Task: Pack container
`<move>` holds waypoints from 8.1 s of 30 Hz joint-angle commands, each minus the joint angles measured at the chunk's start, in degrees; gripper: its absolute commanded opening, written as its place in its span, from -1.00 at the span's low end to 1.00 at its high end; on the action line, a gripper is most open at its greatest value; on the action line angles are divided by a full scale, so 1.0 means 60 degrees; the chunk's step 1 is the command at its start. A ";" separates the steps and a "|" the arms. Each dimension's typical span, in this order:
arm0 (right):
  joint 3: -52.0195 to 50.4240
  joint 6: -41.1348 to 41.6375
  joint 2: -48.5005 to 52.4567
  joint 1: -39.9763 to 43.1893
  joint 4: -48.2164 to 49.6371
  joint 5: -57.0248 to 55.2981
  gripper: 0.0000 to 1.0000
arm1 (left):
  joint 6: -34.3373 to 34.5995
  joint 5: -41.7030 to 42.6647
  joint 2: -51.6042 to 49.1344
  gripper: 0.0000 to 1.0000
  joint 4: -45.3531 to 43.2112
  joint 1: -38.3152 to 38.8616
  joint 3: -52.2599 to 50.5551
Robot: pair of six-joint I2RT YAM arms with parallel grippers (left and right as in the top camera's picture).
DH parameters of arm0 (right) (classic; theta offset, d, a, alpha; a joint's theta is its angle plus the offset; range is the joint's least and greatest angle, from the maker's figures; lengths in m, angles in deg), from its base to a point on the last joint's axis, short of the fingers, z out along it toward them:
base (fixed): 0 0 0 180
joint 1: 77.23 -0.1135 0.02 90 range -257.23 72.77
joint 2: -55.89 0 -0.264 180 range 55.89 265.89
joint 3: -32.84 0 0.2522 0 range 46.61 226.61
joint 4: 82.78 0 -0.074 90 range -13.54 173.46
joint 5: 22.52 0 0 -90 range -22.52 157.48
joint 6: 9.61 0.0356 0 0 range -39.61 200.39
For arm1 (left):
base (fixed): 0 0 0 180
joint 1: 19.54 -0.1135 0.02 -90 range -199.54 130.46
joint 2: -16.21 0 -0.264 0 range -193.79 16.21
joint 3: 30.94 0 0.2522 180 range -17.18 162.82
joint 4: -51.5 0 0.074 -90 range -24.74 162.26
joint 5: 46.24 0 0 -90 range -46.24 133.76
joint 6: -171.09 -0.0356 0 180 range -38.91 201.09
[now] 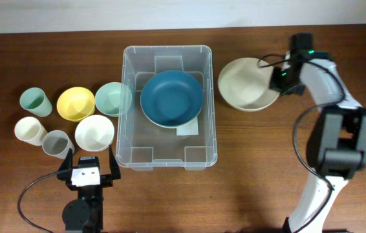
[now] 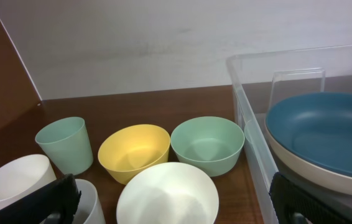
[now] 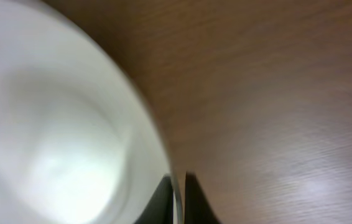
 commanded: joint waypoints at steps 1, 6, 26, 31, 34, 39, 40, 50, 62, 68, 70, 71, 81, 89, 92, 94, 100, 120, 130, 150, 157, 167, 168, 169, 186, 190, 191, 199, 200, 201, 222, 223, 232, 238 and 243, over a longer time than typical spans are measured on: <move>0.1869 -0.0197 -0.2357 0.0984 -0.0750 -0.0368 -0.92 | 0.0124 -0.0036 0.0029 0.99 -0.0011 -0.0062 -0.0066; 0.3289 -0.0561 -0.4801 0.0962 -0.1268 0.0572 -0.92 | 0.0124 -0.0036 0.0029 0.99 -0.0007 -0.0062 -0.0066; 0.1435 -0.1661 -0.0739 0.0823 -0.1388 0.0353 0.90 | 0.0124 -0.0036 0.0029 0.99 -0.0011 -0.0062 -0.0066; 0.1435 -0.2324 0.0270 0.0827 -0.1118 0.0557 0.93 | 0.0124 -0.0036 0.0029 0.99 -0.0007 -0.0062 -0.0066; 0.1435 -0.2841 0.0692 0.0816 -0.1137 0.1169 0.93 | 0.0124 -0.0036 0.0029 0.99 -0.0011 -0.0062 -0.0066; 0.1435 -0.3275 0.1322 0.0805 -0.1158 0.2007 0.86 | 0.0124 -0.0036 0.0029 0.99 -0.0011 -0.0062 -0.0066; 0.1435 -0.3279 0.1443 0.0805 -0.1151 0.2004 0.85 | 0.0124 -0.0036 0.0029 0.99 -0.0011 -0.0062 -0.0066; 0.1435 -0.3359 0.1949 0.0801 -0.0965 0.1971 0.09 | 0.0124 -0.0036 0.0029 1.00 -0.0011 -0.0062 -0.0066; 0.0936 -0.3344 0.2116 0.0801 -0.0266 0.2397 0.18 | 0.0124 -0.0036 0.0029 0.99 -0.0007 -0.0062 -0.0066; 0.0903 -0.3344 0.2116 0.0805 -0.0182 0.2393 -0.75 | 0.0124 -0.0036 0.0029 0.99 -0.0011 -0.0062 -0.0066; 0.0903 -0.3340 0.2116 0.0816 -0.0186 0.2393 -0.92 | 0.0124 -0.0036 0.0029 0.99 -0.0007 -0.0062 -0.0066; 0.0903 -0.3340 0.2113 0.0820 -0.0186 0.2393 -0.92 | 0.0124 -0.0036 0.0029 0.99 -0.0011 -0.0062 -0.0066; 0.2011 -0.2765 0.1545 0.0965 -0.0772 0.2390 -0.92 | 0.0124 -0.0036 0.0029 0.99 -0.0007 -0.0062 -0.0066; 0.4670 -0.2688 -0.0302 0.1209 -0.2317 0.2437 -0.92 | 0.0124 -0.0036 0.0029 0.99 -0.0011 -0.0062 -0.0066; 0.5388 -0.2688 -0.1071 0.1147 -0.2608 0.2827 -0.92 | 0.0124 -0.0036 0.0029 0.99 -0.0011 -0.0062 -0.0066; 0.5665 -0.2692 -0.1698 0.0940 -0.2637 0.3355 -0.92 | 0.0124 -0.0036 0.0029 0.99 -0.0007 -0.0062 -0.0066; 0.5672 -0.2692 -0.2779 -0.0590 -0.2743 0.3570 -0.92 | 0.0124 -0.0036 0.0029 0.99 -0.0011 -0.0062 -0.0066; 0.3785 -0.2674 -0.0091 -0.5665 -0.2310 0.0029 -0.92 | 0.0124 -0.0036 0.0029 0.99 -0.0011 -0.0062 -0.0066; 0.3789 -0.2521 0.0776 -0.5643 -0.1843 0.0062 -0.21 | 0.0124 -0.0036 0.0029 0.99 -0.0007 -0.0062 -0.0066; 0.4575 -0.2805 0.0688 -0.6808 -0.3177 0.1169 -0.43 | 0.0124 -0.0036 0.0029 0.99 -0.0011 -0.0062 -0.0066; 0.4630 -0.2171 0.0619 -0.7635 -0.3413 -0.0393 -0.60 | 0.0124 -0.0036 0.0029 0.99 -0.0011 -0.0062 -0.0066; 0.5559 -0.1832 -0.0885 -0.5920 -0.4444 -0.0674 -0.56 | 0.0124 -0.0036 0.0029 0.99 -0.0007 -0.0062 -0.0066; 0.5559 -0.1723 -0.1107 -0.5628 -0.4513 -0.0696 -0.47 | 0.0124 -0.0036 0.0029 0.99 -0.0011 -0.0062 -0.0066; 0.5559 -0.1683 -0.1304 -0.5268 -0.4586 -0.0685 -0.36 | 0.0124 -0.0036 0.0029 0.99 -0.0011 -0.0062 -0.0066; 0.5023 -0.1694 -0.1235 -0.0095 -0.5380 -0.0685 0.98 | 0.0124 -0.0036 0.0029 0.99 -0.0011 -0.0062 -0.0066; 0.5023 -0.1690 -0.1235 0.0379 -0.5380 -0.0656 0.98 | 0.0124 -0.0036 0.0029 0.99 -0.0011 -0.0062 -0.0066; 0.5023 -0.1694 -0.1235 0.0484 -0.5380 -0.0659 0.98 | 0.0124 -0.0036 0.0029 0.99 -0.0007 -0.0062 -0.0066; 0.5023 -0.1694 -0.1235 0.0557 -0.5377 -0.0663 0.98 | 0.0124 -0.0025 0.0029 0.99 -0.0164 -0.0062 -0.0066; 0.5023 -0.1694 -0.1235 0.0557 -0.5377 -0.0659 0.98 | 0.0124 0.0036 0.0029 0.99 -0.0153 -0.0062 -0.0066; 0.5023 -0.1694 -0.1235 0.0557 -0.5377 -0.0659 0.98 | 0.0124 0.0120 0.0029 0.99 -0.0073 -0.0062 -0.0066; 0.5023 -0.1694 -0.1235 0.0557 -0.5377 -0.0659 0.98 | 0.2135 -0.3129 -0.3129 0.99 0.2419 -0.0076 0.5344; 0.5023 -0.1694 -0.1235 0.0557 -0.5377 -0.0659 0.98 | 0.2131 -0.3031 -0.3384 0.99 0.2419 -0.0076 0.5581; 0.5023 -0.1694 -0.1235 0.0557 -0.5377 -0.0659 0.98 | 0.2127 -0.0310 -0.4098 0.99 0.1960 -0.0076 0.5989; 0.5023 -0.1698 -0.1235 0.0557 -0.5377 -0.0659 0.98 | 0.2131 -0.0372 -0.4138 0.99 0.1741 -0.0080 0.5989; 0.5023 -0.1694 -0.1235 0.0557 -0.5377 -0.0663 0.98 | 0.5650 -0.4204 -0.4717 0.99 0.4204 -0.0084 0.5985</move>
